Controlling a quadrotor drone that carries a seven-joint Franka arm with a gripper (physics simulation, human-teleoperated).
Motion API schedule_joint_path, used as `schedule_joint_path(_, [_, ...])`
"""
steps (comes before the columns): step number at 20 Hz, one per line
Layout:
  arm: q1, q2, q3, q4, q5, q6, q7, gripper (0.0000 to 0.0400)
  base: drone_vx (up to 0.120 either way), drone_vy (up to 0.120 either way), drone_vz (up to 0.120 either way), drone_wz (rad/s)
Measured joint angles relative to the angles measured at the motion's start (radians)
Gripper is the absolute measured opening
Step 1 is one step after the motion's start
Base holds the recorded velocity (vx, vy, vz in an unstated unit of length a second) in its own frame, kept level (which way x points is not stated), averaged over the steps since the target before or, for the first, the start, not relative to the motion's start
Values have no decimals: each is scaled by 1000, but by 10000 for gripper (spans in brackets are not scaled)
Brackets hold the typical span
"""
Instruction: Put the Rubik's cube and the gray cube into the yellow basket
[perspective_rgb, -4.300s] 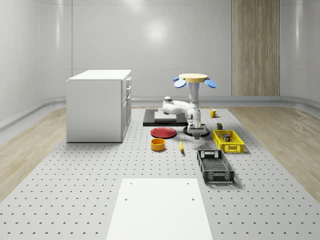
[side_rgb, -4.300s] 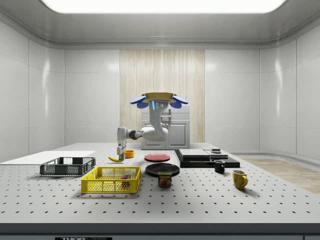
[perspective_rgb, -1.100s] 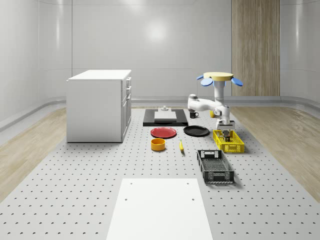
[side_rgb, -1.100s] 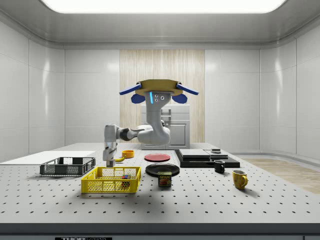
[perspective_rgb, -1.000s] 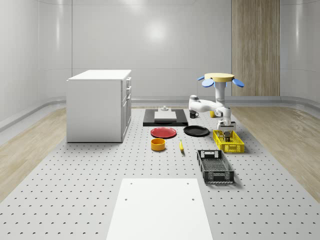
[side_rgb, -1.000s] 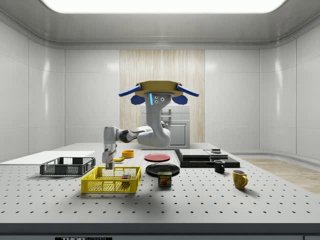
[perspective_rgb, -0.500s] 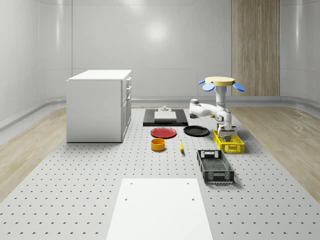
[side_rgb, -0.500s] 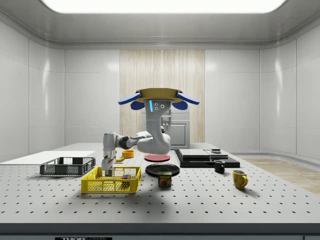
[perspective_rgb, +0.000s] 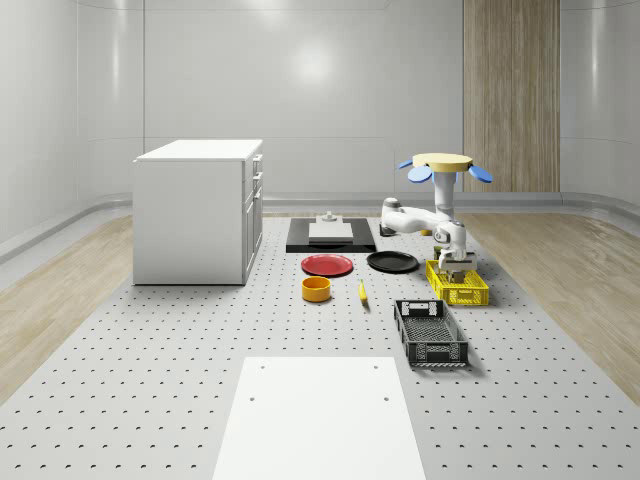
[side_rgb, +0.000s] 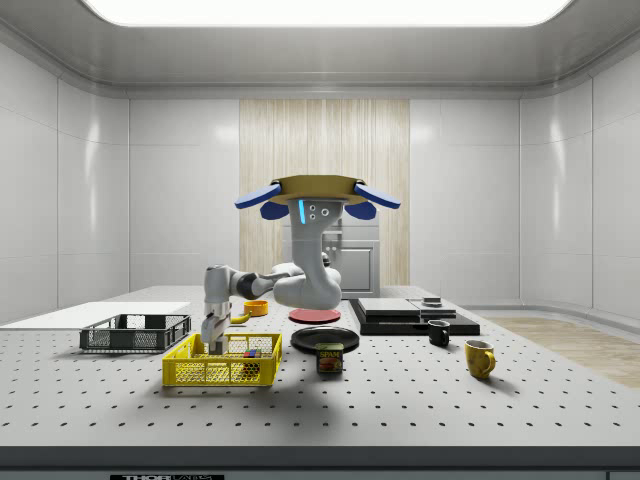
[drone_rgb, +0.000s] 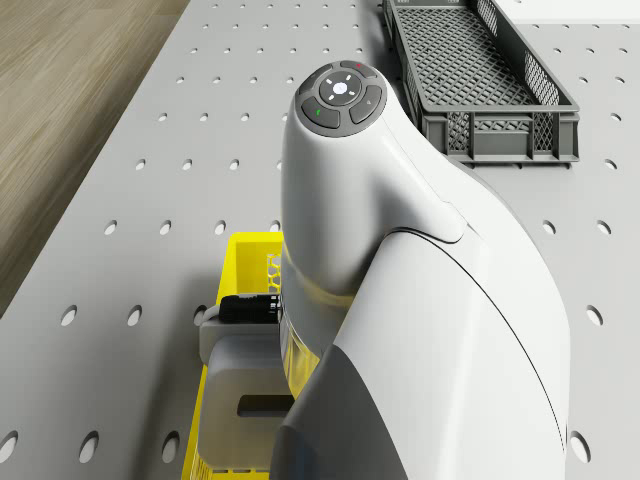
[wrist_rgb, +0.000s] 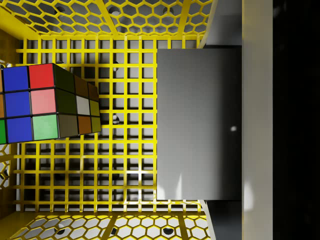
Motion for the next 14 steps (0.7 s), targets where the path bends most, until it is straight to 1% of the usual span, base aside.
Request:
schedule_joint_path(11, [-6,0,-107,-1,-101,34,5,250,0,0,0,0])
schedule_joint_path(14, [-6,2,-115,0,-110,35,5,323,0,0,0,0])
